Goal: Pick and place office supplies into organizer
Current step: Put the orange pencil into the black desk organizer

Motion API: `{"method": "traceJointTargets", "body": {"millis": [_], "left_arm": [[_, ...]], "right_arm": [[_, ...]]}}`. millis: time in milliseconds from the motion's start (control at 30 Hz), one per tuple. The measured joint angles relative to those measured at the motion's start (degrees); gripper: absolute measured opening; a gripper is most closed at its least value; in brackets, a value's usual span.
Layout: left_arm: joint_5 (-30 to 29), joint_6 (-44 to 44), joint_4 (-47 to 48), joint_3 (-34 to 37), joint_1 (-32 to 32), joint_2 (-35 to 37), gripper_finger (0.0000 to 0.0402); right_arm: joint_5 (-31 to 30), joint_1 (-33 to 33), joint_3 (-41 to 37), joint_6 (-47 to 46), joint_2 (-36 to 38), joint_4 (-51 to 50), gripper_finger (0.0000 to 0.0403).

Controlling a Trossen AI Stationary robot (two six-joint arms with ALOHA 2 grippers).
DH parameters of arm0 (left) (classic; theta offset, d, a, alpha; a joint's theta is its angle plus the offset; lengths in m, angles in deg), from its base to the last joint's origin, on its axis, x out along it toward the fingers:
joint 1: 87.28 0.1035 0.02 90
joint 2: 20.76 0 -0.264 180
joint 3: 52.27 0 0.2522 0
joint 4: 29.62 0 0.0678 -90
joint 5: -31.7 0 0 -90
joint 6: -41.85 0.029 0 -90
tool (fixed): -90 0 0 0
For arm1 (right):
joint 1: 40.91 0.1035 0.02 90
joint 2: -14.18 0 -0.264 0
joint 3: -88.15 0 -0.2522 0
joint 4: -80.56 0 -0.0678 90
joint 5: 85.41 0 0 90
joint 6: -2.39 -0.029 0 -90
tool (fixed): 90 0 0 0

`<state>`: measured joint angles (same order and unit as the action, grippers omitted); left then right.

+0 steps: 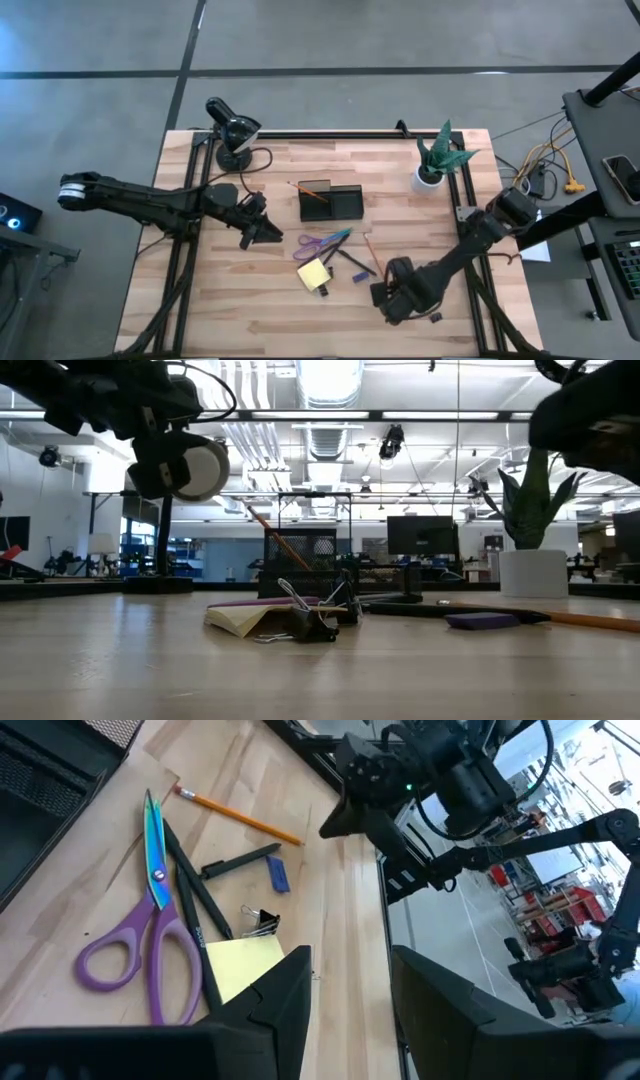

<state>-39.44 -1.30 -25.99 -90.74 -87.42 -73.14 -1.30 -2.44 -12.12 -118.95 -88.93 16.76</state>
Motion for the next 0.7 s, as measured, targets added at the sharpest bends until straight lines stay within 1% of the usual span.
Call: {"method": "traceJointTargets", "body": {"millis": [200, 300, 400, 533, 667, 700], "left_arm": [[0.0, -0.47, -0.18, 0.0, 0.0, 0.0, 0.0122], [0.0, -1.57, -0.2, 0.0, -0.02, 0.0, 0.0122], [0.0, -1.83, -0.17, 0.0, -0.04, 0.0, 0.0122], [0.0, -2.97, -0.13, 0.0, -0.04, 0.0, 0.0122], [0.0, -2.97, 0.0, 0.0, -0.04, 0.0, 0.0122], [0.0, -3.0, 0.0, 0.0, -0.04, 0.0, 0.0122]], "right_arm": [[-1.7, -1.49, -0.07, 1.86, -1.48, 2.32, 0.0008], [-1.64, -1.75, -0.09, 3.09, -2.05, 2.42, 0.0008], [-1.41, -1.75, -0.11, 2.37, -2.57, 2.44, 0.0008], [-1.31, -1.75, 0.01, -0.06, -2.76, 2.77, 0.0008], [-1.07, -1.75, 0.35, -8.56, -2.76, 2.15, 0.0008], [-1.04, -1.76, 0.41, -9.24, -2.76, 2.04, 0.0008]]}}
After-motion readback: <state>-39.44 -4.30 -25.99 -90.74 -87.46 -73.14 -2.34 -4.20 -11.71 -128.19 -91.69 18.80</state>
